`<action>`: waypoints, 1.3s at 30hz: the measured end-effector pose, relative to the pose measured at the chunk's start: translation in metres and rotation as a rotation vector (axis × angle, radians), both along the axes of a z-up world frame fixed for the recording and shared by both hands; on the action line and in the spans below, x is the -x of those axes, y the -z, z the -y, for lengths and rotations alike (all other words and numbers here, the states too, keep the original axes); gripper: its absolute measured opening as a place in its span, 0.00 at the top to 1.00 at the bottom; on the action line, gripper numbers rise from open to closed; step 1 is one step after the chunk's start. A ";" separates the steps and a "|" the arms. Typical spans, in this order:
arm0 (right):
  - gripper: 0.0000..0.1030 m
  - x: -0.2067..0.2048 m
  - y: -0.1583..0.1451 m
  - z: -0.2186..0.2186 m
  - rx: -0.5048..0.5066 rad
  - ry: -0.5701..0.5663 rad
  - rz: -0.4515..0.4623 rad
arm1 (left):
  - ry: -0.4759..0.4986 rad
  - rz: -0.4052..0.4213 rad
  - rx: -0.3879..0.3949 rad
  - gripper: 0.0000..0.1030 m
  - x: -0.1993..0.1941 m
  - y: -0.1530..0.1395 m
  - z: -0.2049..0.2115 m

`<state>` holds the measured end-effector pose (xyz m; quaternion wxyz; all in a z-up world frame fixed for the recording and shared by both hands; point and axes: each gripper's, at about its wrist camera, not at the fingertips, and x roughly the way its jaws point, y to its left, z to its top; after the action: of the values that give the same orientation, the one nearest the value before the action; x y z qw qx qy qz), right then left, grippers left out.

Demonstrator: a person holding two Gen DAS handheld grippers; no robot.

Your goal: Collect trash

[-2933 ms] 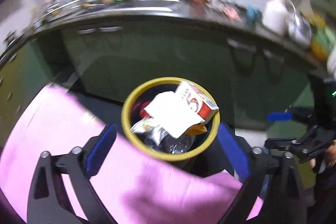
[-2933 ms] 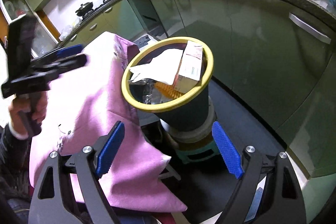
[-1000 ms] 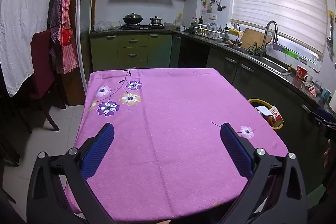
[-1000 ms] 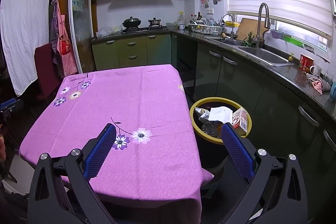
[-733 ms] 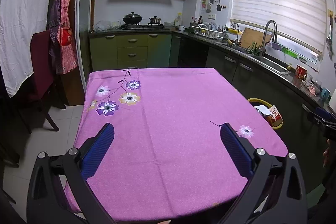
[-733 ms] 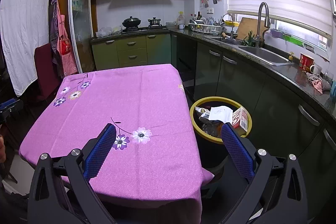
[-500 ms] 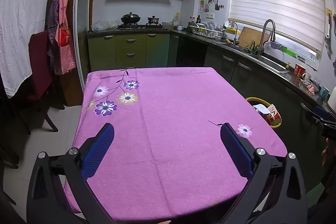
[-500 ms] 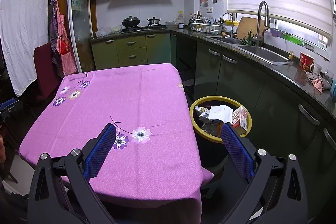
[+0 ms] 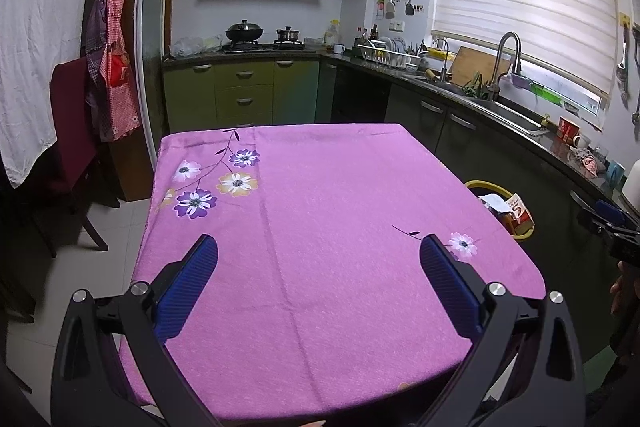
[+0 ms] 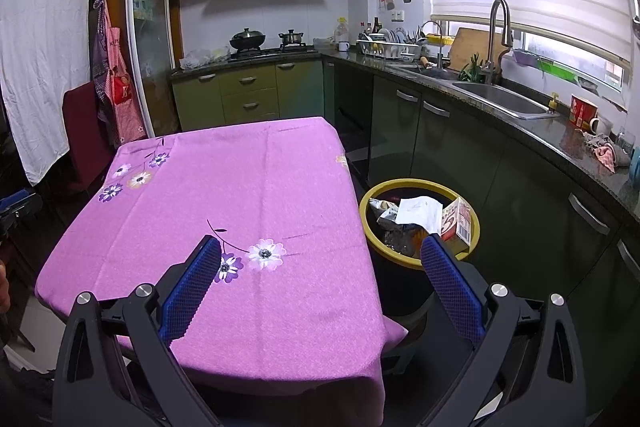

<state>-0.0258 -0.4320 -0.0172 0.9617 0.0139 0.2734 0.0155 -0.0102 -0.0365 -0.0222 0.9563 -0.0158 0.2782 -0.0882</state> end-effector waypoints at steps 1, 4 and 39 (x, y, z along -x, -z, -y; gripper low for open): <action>0.04 0.000 0.000 0.000 -0.001 0.000 -0.001 | 0.000 -0.001 -0.001 0.06 -0.001 0.000 0.001; 0.04 -0.001 0.001 0.000 -0.001 0.002 -0.002 | 0.002 -0.004 -0.001 0.06 -0.001 0.001 0.001; 0.04 -0.008 0.008 0.000 -0.018 -0.001 -0.018 | 0.030 -0.032 0.001 0.06 -0.009 0.004 0.008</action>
<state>-0.0183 -0.4319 -0.0251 0.9590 0.0226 0.2819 0.0181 -0.0011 -0.0443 -0.0266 0.9503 -0.0137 0.2937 -0.1025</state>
